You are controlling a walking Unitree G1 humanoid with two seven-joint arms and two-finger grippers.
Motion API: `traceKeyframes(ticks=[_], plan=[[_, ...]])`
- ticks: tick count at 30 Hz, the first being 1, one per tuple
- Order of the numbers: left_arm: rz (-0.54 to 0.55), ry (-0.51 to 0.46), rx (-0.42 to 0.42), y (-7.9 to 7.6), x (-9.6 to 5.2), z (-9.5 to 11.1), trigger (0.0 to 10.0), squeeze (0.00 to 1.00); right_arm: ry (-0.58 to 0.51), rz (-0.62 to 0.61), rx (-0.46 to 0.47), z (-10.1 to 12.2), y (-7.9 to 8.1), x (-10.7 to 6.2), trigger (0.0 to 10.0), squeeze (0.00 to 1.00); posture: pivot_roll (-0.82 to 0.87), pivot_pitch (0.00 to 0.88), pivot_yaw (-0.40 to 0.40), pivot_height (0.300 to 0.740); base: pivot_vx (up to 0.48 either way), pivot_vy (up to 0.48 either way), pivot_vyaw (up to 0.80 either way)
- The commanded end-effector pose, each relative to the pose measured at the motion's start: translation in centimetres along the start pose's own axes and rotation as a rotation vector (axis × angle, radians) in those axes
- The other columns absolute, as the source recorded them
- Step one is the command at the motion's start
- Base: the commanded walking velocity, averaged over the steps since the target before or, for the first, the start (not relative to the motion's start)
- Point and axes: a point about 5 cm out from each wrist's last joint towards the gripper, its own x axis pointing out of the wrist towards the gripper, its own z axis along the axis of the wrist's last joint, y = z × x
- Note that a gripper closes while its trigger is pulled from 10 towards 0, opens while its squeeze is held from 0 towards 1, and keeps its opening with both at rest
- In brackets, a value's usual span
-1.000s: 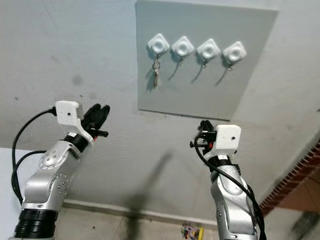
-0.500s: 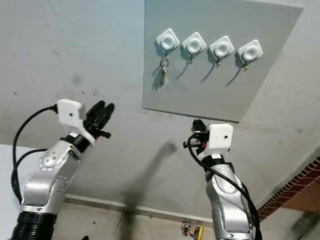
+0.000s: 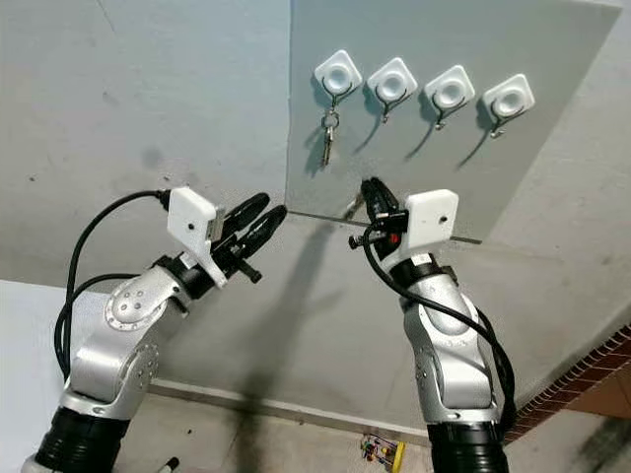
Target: Hang keys on a hook
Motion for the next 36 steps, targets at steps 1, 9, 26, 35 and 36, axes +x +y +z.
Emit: traceKeyframes(ticks=[1,9,26,35,36], plan=[[-0.053,-0.055,0.042,-0.4,0.8,1.9,10.0,0.00,-0.055,0.017,0.002,1.2,-0.2,0.8,10.0,0.00,-0.06,0.030,-0.032,0.740,0.000,0.000,0.00],[-0.062,-0.100,0.050,-0.1,1.3,3.5,10.0,0.00,-0.130,0.032,0.015,2.7,-0.2,2.1,10.0,0.00,-0.06,0.031,-0.030,0.740,0.000,0.000,0.00],[-0.055,-0.109,0.069,0.3,1.3,4.1,10.0,0.00,-0.218,-0.011,0.108,4.5,-0.9,2.3,10.0,0.00,-0.05,0.033,-0.028,0.740,0.000,0.000,0.00],[-0.056,-0.116,0.071,0.4,1.4,4.3,10.0,0.00,-0.190,-0.037,0.244,3.6,-0.9,1.7,10.0,0.00,-0.05,0.028,-0.028,0.740,0.000,0.000,0.00],[-0.055,-0.117,0.071,0.4,1.4,4.3,10.0,0.00,-0.191,-0.038,0.246,3.6,-0.9,1.7,10.0,0.00,-0.05,0.028,-0.028,0.740,0.000,0.000,0.00]])
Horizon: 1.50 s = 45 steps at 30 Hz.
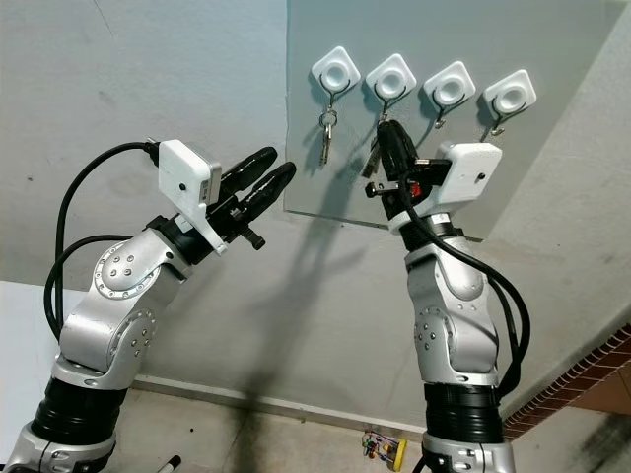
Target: Hang keys on a hook
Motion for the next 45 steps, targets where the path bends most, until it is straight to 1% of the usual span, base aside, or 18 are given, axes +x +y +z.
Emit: traceKeyframes(ticks=[1,3,6,11,16,17,21,30,37,40,41,42,44,45], plan=[[-0.013,-0.029,0.017,0.1,0.2,0.9,10.0,0.00,-0.018,-0.017,0.030,0.5,-0.2,-0.1,10.0,0.00,-0.05,0.027,-0.028,0.740,0.000,0.000,0.00],[-0.012,-0.031,0.014,0.1,0.2,0.9,10.0,0.00,-0.011,-0.043,0.076,0.3,-0.3,-0.3,10.0,0.00,-0.05,0.025,-0.027,0.740,0.000,0.000,0.00],[-0.011,-0.030,0.013,0.1,0.2,0.9,10.0,0.00,-0.006,-0.052,0.103,0.2,-0.3,-0.4,10.0,0.00,-0.05,0.023,-0.026,0.740,0.000,0.000,0.00],[-0.006,-0.030,0.014,0.2,0.2,1.0,10.0,0.00,0.001,-0.059,0.106,0.1,-0.4,-0.6,10.0,0.00,-0.05,0.023,-0.025,0.740,0.000,0.000,0.00],[0.000,-0.031,0.017,0.4,0.2,1.0,10.0,0.00,-0.001,-0.036,0.090,0.2,-0.2,-0.6,10.0,0.00,-0.05,0.024,-0.026,0.740,0.000,0.000,0.00],[0.003,-0.032,0.019,0.5,0.2,1.1,10.0,0.00,-0.006,-0.007,0.070,0.4,0.0,-0.6,10.0,0.00,-0.05,0.025,-0.025,0.740,0.000,0.000,0.00],[0.005,-0.033,0.021,0.5,0.2,1.1,10.0,0.00,-0.023,0.043,0.060,0.9,0.5,-0.3,10.0,0.00,-0.05,0.028,-0.025,0.740,0.000,0.000,0.00],[-0.007,-0.032,0.014,0.1,0.2,1.0,10.0,0.00,-0.074,0.050,0.053,2.0,0.6,0.6,10.0,0.00,-0.05,0.033,-0.026,0.740,0.000,0.000,0.00],[-0.006,-0.031,0.014,0.1,0.1,1.0,10.0,0.00,-0.097,0.031,0.052,2.5,0.4,0.8,10.0,0.00,-0.05,0.036,-0.027,0.740,0.000,0.000,0.00],[-0.005,-0.031,0.013,0.1,0.1,1.1,10.0,0.00,-0.089,0.019,0.072,2.3,0.3,0.7,10.0,0.00,-0.05,0.039,-0.028,0.740,0.000,0.000,0.00],[-0.003,-0.032,0.013,0.2,0.2,1.1,10.0,0.00,-0.086,-0.008,0.133,2.1,0.1,0.5,10.0,0.00,-0.05,0.042,-0.026,0.740,0.000,0.000,0.00],[-0.003,-0.032,0.013,0.2,0.2,1.1,10.0,0.00,-0.086,-0.008,0.133,2.1,0.1,0.5,10.0,0.00,-0.05,0.042,-0.026,0.740,0.000,0.000,0.00],[-0.002,-0.032,0.013,0.2,0.2,1.2,10.0,0.00,-0.064,-0.049,0.225,1.5,-0.2,0.2,10.0,0.00,-0.05,0.045,-0.026,0.740,0.000,0.000,0.00],[-0.002,-0.032,0.013,0.2,0.2,1.2,10.0,0.00,-0.061,-0.052,0.234,1.4,-0.2,0.2,10.0,0.00,-0.05,0.045,-0.026,0.740,0.000,0.000,0.00]])
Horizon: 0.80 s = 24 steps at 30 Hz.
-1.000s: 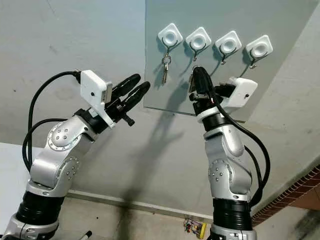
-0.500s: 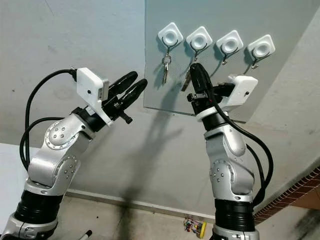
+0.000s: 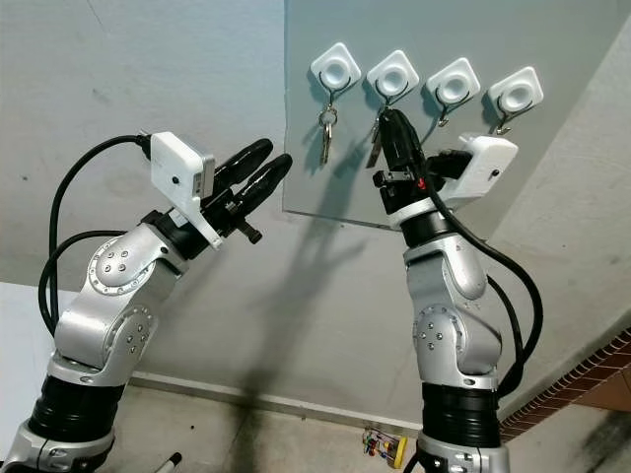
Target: Hang keys on a hook
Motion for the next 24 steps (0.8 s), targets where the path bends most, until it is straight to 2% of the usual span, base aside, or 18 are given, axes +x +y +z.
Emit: traceKeyframes(ticks=[1,2,6,13,14,17,24], plan=[[-0.012,-0.012,0.008,-0.1,0.2,0.5,10.0,0.00,-0.006,-0.028,0.042,0.4,-0.4,-0.1,10.0,0.00,-0.05,0.047,-0.024,0.740,0.000,0.000,0.00],[-0.012,-0.012,0.009,-0.1,0.2,0.5,10.0,0.00,0.010,-0.044,0.087,0.1,-0.4,-0.3,10.0,0.00,-0.05,0.047,-0.024,0.740,0.000,0.000,0.00],[-0.010,-0.012,0.009,0.0,0.2,0.6,10.0,0.00,0.024,-0.067,0.149,-0.4,-0.6,-0.5,10.0,0.00,-0.05,0.051,-0.023,0.740,0.000,0.000,0.00],[-0.005,-0.011,0.008,0.0,0.2,0.6,10.0,0.00,0.039,-0.050,0.149,-0.5,-0.3,-0.7,10.0,0.00,-0.05,0.056,-0.023,0.740,0.000,0.000,0.00],[-0.004,-0.011,0.008,0.0,0.1,0.6,10.0,0.00,0.040,-0.044,0.138,-0.5,-0.3,-0.8,10.0,1.00,-0.05,0.056,-0.023,0.740,0.000,0.000,0.00],[0.000,-0.010,0.005,0.1,0.1,0.5,10.0,0.00,0.039,-0.030,0.106,-0.5,-0.2,-0.8,10.0,1.00,-0.05,0.056,-0.023,0.740,0.000,0.000,0.00],[0.046,0.004,-0.033,0.3,-0.2,-0.1,10.0,0.00,0.080,0.006,-0.078,-1.3,-0.1,-1.7,10.0,1.00,-0.05,0.050,-0.027,0.740,0.000,0.000,0.00]])
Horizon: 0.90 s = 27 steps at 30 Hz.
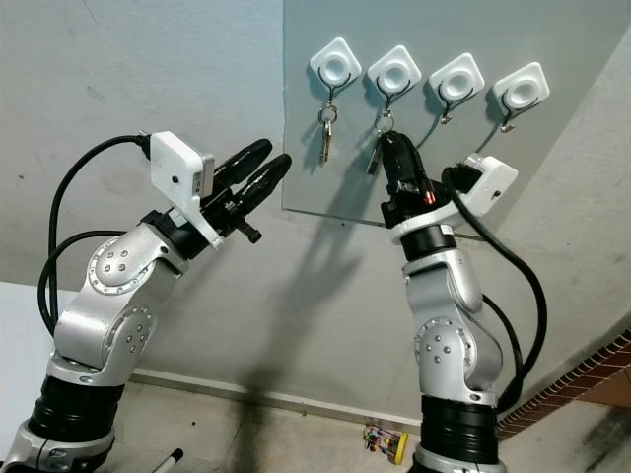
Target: Hang keys on a hook
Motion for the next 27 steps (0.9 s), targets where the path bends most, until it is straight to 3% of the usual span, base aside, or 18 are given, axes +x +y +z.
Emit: traceKeyframes(ticks=[1,5,12,14,27], plan=[[0.017,0.005,-0.016,0.2,-0.2,-0.1,10.0,0.00,0.012,0.017,-0.037,-0.2,0.2,-0.2,10.0,1.00,-0.05,0.050,-0.027,0.740,0.000,0.000,0.00],[0.112,0.038,-0.058,0.7,-1.0,-1.6,10.0,0.00,0.068,0.002,-0.095,-1.5,-0.1,-1.6,10.0,1.00,-0.05,0.045,-0.026,0.740,0.000,0.000,0.00],[0.173,0.112,-0.112,1.0,-2.3,-3.4,10.0,0.00,0.114,-0.025,-0.122,-2.6,-0.4,-3.2,10.0,1.00,-0.06,0.032,-0.023,0.740,0.000,0.000,0.00],[0.220,0.140,-0.172,1.4,-3.1,-4.2,10.0,0.00,0.133,-0.039,-0.136,-3.2,-0.4,-3.9,10.0,1.00,-0.06,0.018,-0.018,0.740,0.000,0.000,0.00],[0.308,0.213,-0.289,2.3,-5.8,-7.1,10.0,0.00,0.219,-0.088,-0.186,-5.4,-0.9,-6.3,10.0,1.00,-0.06,0.005,-0.025,0.740,0.000,0.000,0.00]])
